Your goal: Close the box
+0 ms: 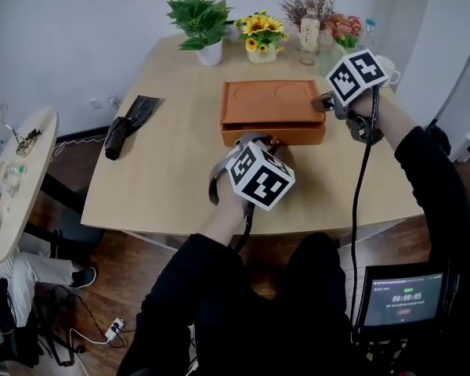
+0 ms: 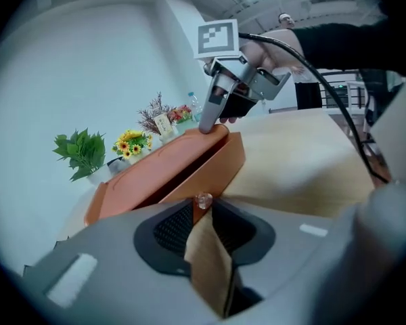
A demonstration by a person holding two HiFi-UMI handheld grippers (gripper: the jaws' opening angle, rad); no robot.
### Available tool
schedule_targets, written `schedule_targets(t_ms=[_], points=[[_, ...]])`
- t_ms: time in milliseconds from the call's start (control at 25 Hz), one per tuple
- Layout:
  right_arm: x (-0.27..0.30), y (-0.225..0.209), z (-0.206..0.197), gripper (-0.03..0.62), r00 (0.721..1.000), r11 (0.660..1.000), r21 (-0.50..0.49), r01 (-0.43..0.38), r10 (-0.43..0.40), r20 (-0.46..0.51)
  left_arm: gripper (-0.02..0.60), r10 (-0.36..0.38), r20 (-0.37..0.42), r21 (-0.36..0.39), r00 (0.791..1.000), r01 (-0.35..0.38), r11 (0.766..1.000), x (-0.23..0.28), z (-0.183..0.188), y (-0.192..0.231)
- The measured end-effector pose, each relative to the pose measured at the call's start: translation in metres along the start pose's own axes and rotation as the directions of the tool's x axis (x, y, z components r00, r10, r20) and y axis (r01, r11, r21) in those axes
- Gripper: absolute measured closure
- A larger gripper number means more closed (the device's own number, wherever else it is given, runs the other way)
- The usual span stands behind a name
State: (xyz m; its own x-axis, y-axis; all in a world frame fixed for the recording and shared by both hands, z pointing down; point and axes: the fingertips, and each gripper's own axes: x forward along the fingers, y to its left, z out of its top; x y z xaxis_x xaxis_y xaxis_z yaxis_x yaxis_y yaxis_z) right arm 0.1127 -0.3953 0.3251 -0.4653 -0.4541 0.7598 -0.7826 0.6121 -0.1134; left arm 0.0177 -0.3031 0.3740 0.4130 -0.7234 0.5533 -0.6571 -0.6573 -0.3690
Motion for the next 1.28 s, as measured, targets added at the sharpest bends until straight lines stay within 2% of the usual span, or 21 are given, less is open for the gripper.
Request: schedule_targets(t_ms=[360,680,760,800,920,1000,1040,1160,1280], points=[[-0.001,0.003,-0.001,0.467,1.000,1.000,-0.009,0.002,-0.002,0.018,0.511,0.020,-0.013,0.000,1.000,-0.020,1.000,0.014,0.004,0.013],[-0.003,0.002,-0.001,0.462,0.999,1.000,-0.002,-0.005,0.005,0.045,0.508,-0.001,-0.014,-0.006,1.000,0.001,1.000,0.015,0.005,0.009],[-0.008,0.001,0.002,0.439,0.997,1.000,0.003,0.000,0.000,0.081,0.392,-0.032,0.019,-0.030,0.999,0.032,0.999,0.004,0.009,0.003],[-0.013,0.002,0.003,0.419,0.994,1.000,0.011,-0.003,0.002,0.110,0.385,-0.043,0.050,-0.047,0.998,0.045,0.998,-0.007,0.012,0.002],[-0.040,0.019,-0.002,0.419,0.973,0.998,0.039,-0.049,0.039,0.230,0.385,-0.055,0.175,-0.126,0.983,0.078,0.989,-0.049,0.020,0.004],[-0.063,0.046,-0.014,0.421,0.937,0.994,0.024,-0.104,0.089,0.339,0.387,-0.058,0.263,-0.191,0.963,0.111,0.975,-0.079,0.020,0.006],[-0.076,0.063,-0.020,0.424,0.908,0.991,0.003,-0.131,0.119,0.402,0.387,-0.055,0.307,-0.221,0.950,0.128,0.967,-0.093,0.020,0.007],[-0.113,0.112,-0.044,0.427,0.796,0.982,-0.083,-0.172,0.188,0.576,0.387,-0.025,0.421,-0.290,0.907,0.160,0.944,-0.129,0.018,0.005],[-0.138,0.152,-0.068,0.427,0.677,0.982,-0.111,-0.155,0.187,0.712,0.386,0.028,0.509,-0.344,0.861,0.173,0.923,-0.157,0.013,-0.005]])
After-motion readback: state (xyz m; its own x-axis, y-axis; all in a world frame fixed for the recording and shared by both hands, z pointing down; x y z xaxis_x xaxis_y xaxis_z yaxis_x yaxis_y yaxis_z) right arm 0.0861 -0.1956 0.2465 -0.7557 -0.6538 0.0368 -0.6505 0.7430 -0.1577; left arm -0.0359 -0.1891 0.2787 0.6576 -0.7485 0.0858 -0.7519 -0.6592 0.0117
